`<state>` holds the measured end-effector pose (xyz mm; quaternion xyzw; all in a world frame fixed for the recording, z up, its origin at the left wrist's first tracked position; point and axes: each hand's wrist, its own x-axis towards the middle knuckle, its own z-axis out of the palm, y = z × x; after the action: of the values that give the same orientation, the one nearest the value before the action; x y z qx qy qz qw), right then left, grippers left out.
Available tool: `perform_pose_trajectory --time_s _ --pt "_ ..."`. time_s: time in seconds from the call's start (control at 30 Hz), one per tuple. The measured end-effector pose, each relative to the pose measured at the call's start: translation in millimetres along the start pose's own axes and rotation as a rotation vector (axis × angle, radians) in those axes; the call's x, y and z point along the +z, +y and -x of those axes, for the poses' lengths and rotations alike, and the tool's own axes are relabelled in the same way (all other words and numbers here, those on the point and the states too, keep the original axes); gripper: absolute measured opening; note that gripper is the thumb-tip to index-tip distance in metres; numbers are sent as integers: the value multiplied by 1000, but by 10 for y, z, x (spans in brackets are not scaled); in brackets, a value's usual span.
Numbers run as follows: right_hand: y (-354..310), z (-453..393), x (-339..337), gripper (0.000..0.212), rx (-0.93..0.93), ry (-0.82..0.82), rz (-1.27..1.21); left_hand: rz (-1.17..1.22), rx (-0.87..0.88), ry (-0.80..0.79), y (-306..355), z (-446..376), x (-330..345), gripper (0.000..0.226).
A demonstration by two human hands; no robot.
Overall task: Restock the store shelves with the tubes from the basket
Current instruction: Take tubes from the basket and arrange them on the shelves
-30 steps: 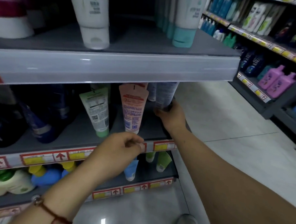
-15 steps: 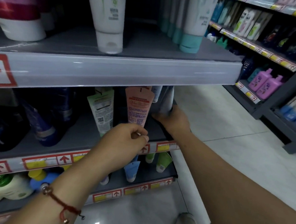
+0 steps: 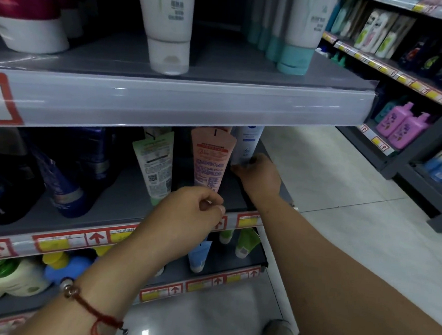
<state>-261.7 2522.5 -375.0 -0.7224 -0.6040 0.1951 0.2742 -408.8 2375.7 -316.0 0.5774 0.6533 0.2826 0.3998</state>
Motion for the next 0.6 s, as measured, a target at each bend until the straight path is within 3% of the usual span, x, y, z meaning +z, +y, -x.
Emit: perform_pose_trajectory --time_s 0.2,0.37,0.43,0.5,0.6 --pt "-37 -9 26 47 15 25 17 -10 -35 6 -63 -41 -19 13" --pt "-56 -47 -154 72 104 -73 -118 16 -99 102 -129 -100 -40 8" --pt "-80 0 -294 53 98 -125 -103 9 -116 158 -113 -109 -47 4" --pt "-122 118 -387 25 60 -208 -81 6 -142 196 -81 -128 -46 19" --pt "-205 349 -344 25 66 -344 -262 67 -123 216 -44 -197 -15 51"
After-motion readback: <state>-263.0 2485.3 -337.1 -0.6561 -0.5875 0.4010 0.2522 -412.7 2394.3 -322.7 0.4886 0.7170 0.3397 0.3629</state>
